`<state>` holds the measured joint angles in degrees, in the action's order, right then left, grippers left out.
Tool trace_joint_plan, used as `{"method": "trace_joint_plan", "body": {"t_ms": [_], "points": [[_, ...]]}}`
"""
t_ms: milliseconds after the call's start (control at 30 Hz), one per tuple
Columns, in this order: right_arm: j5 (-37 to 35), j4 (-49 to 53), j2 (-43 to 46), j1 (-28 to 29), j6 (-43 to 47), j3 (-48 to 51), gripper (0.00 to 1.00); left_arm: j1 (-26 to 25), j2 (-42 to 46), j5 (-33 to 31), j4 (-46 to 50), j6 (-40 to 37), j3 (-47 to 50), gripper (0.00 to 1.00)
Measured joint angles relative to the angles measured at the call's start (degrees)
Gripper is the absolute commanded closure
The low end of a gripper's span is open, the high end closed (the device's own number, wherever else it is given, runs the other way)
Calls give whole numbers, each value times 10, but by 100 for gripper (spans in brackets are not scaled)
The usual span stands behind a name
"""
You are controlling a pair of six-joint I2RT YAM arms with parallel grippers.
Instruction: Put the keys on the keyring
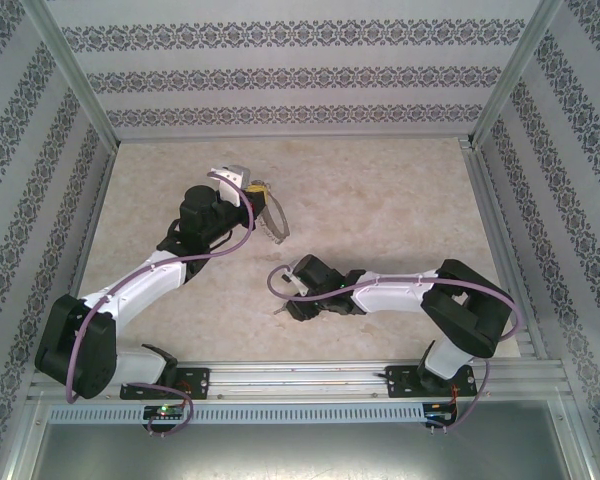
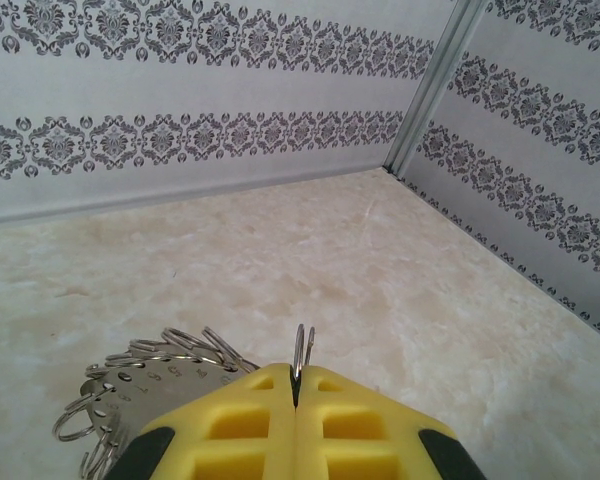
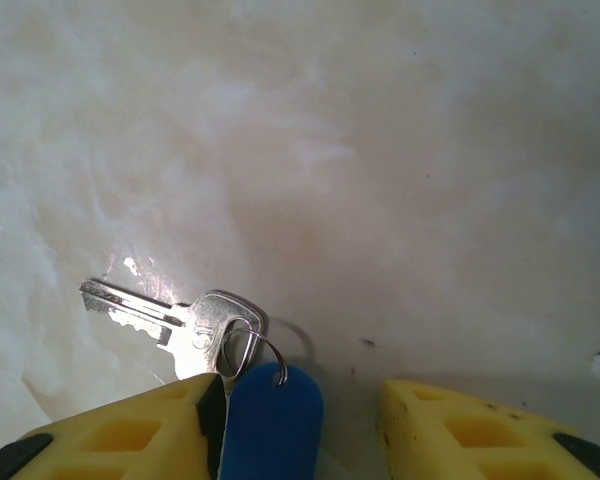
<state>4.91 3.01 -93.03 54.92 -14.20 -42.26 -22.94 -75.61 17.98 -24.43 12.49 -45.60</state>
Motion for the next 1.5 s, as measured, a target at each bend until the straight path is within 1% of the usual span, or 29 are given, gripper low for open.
{"method": "trace_joint_plan", "body": {"t_ms": [100,133,200,300,467,567,667,767,900,1100,1200,1233,1300,1400,1500], "points": [[-1,0,0,0,3,0,56,0,-1,0,0,2,0,100],[-2,0,-1,0,3,0,58,0,-1,0,0,2,0,100],[-8,0,-4,0,5,-2,65,0,-1,2,0,3,0,100],[-22,6,-9,0,4,-9,71,0,-3,4,-1,4,0,100],[-35,8,-6,5,4,-9,75,0,-3,5,-1,5,0,100],[-39,9,-3,4,0,-9,81,0,-4,7,-1,6,-1,100],[-46,-12,-2,-5,-9,-3,82,0,-6,10,-1,6,-1,100],[-61,-34,1,-35,-21,9,84,0,-7,12,-1,8,-4,100],[-76,-46,19,-74,-42,31,84,0,-11,14,-4,10,-10,100],[-90,-54,41,-102,-71,48,83,0,-18,15,-4,13,-15,100],[-87,-54,51,-102,-88,61,76,0,-18,15,-4,12,-15,100],[-85,-54,56,-102,-93,67,75,0,-18,15,-4,12,-15,100],[-83,-53,70,-102,-101,82,72,0,-18,15,-4,12,-15,100],[-72,-50,100,-109,-110,97,60,0,-18,15,-4,12,-15,100],[-52,-51,130,-124,-110,101,59,0,-18,15,-4,12,-15,100]]}}
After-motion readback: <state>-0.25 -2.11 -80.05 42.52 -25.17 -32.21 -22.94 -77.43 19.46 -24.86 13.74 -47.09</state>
